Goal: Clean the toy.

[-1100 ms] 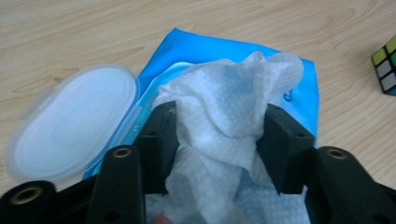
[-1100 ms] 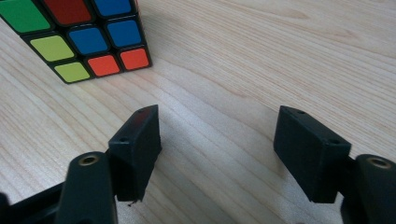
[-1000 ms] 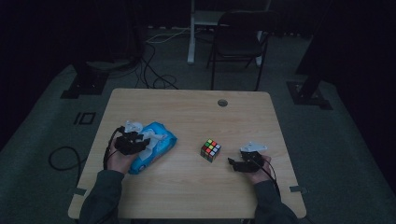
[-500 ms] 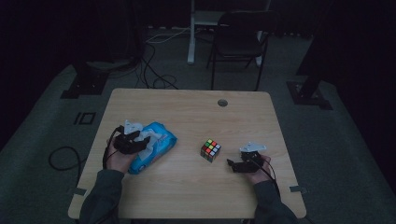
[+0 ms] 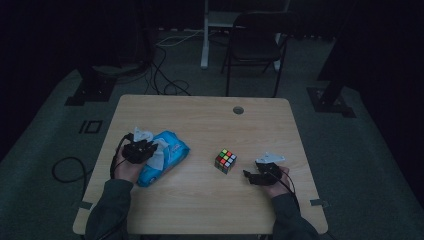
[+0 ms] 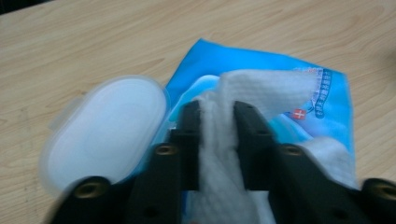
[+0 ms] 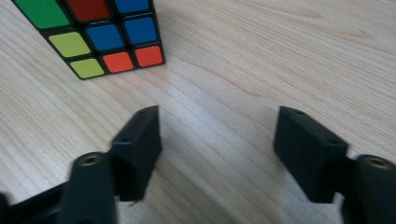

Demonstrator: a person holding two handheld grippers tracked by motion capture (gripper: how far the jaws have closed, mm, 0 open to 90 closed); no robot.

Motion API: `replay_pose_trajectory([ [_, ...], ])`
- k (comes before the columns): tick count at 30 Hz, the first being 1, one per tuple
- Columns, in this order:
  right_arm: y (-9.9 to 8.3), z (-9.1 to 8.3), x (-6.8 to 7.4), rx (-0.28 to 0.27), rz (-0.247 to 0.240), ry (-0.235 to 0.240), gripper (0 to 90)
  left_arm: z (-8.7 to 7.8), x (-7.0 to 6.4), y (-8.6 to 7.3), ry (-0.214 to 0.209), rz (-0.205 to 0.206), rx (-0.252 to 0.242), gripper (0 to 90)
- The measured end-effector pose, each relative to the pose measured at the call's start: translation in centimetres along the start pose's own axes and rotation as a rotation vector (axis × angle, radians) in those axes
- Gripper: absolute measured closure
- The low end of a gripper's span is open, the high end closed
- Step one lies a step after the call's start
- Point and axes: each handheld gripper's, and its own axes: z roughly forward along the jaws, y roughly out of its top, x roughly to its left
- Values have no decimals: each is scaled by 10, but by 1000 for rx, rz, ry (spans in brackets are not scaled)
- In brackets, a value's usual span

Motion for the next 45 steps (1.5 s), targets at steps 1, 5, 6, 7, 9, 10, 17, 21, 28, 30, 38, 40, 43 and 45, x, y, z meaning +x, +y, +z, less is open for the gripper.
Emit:
replay_pose_trajectory([
  [1, 0, 0, 0, -3, 6, 10, 361, -1, 0, 0, -7, 6, 0, 800],
  [5, 4, -3, 2, -25, 13, 33, 362, -1, 0, -2, -16, 5, -5, 831],
  [6, 5, -4, 3, -32, 9, 40, 358, -1, 0, -3, -17, 7, -2, 831],
  [7, 6, -5, 5, -39, 6, 43, 346, 0, -1, -3, -15, 9, 5, 828],
  [9, 8, -6, 7, -53, -5, 52, 326, 3, 0, -4, -6, 3, 9, 758],
  [10, 9, -7, 9, -58, -6, 61, 317, 4, 0, -4, -7, -7, 11, 690],
  [17, 20, -11, 19, -105, -26, 101, 267, 10, -1, -5, -16, -5, 38, 700],
  [21, 30, -4, 31, -121, -68, 125, 208, 9, 1, -7, -22, -11, 33, 821],
  [28, 43, 10, 38, -135, -111, 126, 182, 8, 1, -7, -25, -12, 28, 835],
  [30, 43, 16, 38, -121, -108, 124, 187, 8, 1, -7, -25, -13, 26, 836],
  [38, 42, 24, 38, -122, -124, 132, 236, 8, 2, -8, -26, -10, 25, 836],
  [40, 42, 26, 38, -115, -130, 131, 250, 8, 2, -8, -26, -10, 24, 836],
  [43, 42, 25, 39, -123, -135, 133, 296, 8, 2, -8, -27, -10, 23, 836],
  [45, 42, 25, 39, -131, -139, 125, 324, 8, 2, -8, -27, -9, 23, 836],
])
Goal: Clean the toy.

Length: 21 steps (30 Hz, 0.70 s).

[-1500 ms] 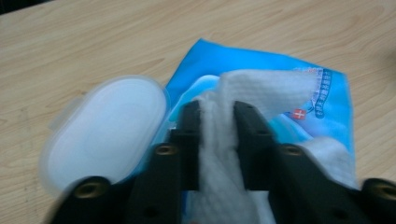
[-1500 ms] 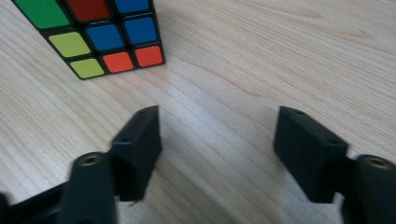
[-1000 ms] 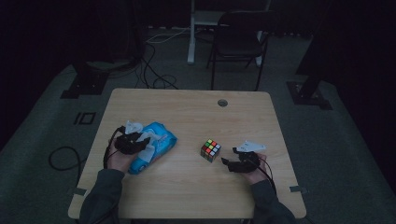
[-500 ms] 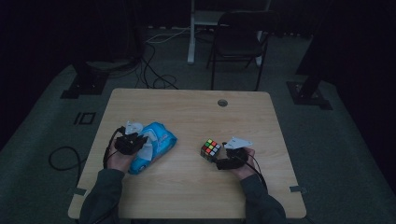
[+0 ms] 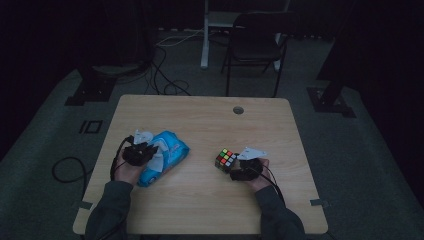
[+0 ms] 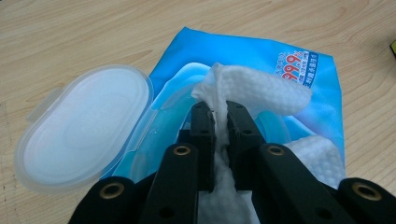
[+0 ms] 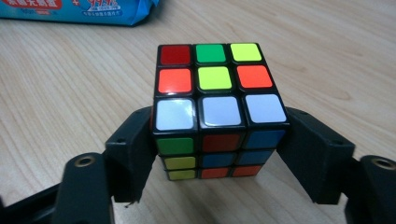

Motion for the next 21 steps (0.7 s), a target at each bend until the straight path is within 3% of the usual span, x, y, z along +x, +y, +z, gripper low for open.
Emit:
replay_pose_trajectory([
  [13, 0, 2, 1, -22, -23, -13, 304, 0, 0, -1, -2, 0, -6, 837],
  [21, -1, 3, 1, -28, -19, -11, 341, 0, 0, -1, -3, -2, -11, 838],
])
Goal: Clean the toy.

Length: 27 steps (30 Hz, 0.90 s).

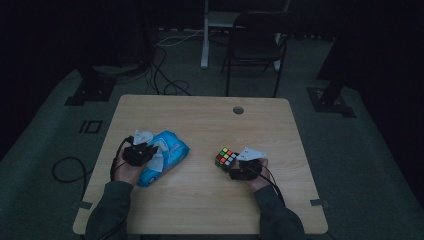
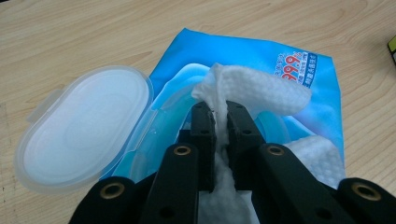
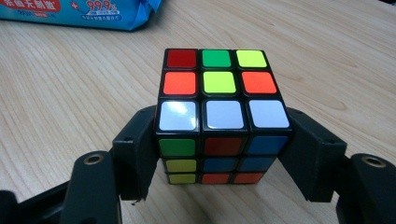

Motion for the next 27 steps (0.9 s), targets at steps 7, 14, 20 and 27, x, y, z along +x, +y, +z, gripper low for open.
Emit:
replay_pose_trajectory([
  [7, 0, 0, -1, -4, 4, -3, 342, 0, 0, 0, 0, -1, -1, 839],
  [14, 0, 1, 0, -6, 3, -9, 309, 0, 1, 0, -2, -3, -2, 838],
  [20, 0, 4, 2, -10, 1, -17, 333, 0, 1, -1, -3, -3, -3, 838],
  [27, 0, 4, 1, -18, 12, -20, 344, -1, 2, -1, -10, -8, -11, 840],
])
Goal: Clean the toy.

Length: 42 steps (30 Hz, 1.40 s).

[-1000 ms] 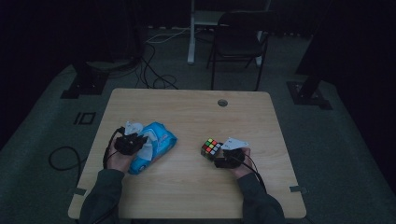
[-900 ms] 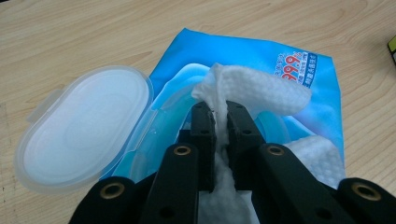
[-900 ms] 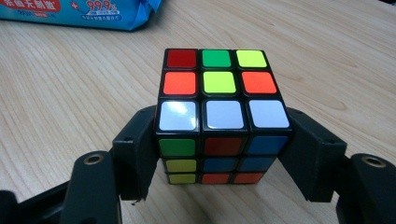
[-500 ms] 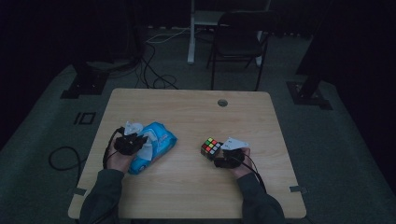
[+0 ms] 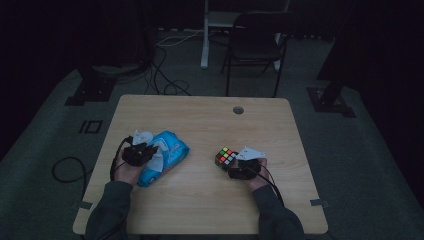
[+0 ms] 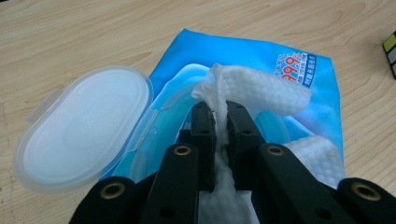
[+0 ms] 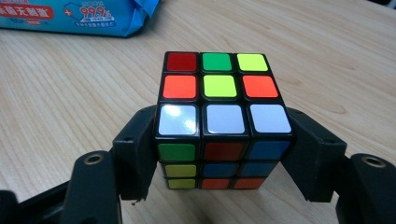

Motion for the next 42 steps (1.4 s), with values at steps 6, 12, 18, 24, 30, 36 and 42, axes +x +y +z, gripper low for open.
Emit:
replay_pose_trajectory([
  [6, 2, -4, 2, -13, -10, -8, 348, -6, 0, 3, 2, -1, -28, 846],
  [12, 4, -9, 2, -26, -4, 4, 348, -12, -1, 7, -2, 5, -46, 846],
  [18, 5, -12, 2, -31, -1, 13, 348, -19, -6, 13, -14, 17, -70, 847],
  [24, 7, -16, 4, -36, 2, 18, 349, -31, -11, 24, -48, 19, -128, 848],
  [30, 8, -19, 8, -39, -10, 16, 349, -42, -22, 40, -74, 45, -176, 847],
  [36, 9, -22, 10, -43, -15, 16, 348, -46, -33, 51, -98, 78, -199, 847],
  [42, 9, -23, 11, -52, -11, 17, 348, -43, -43, 60, -132, 91, -211, 847],
])
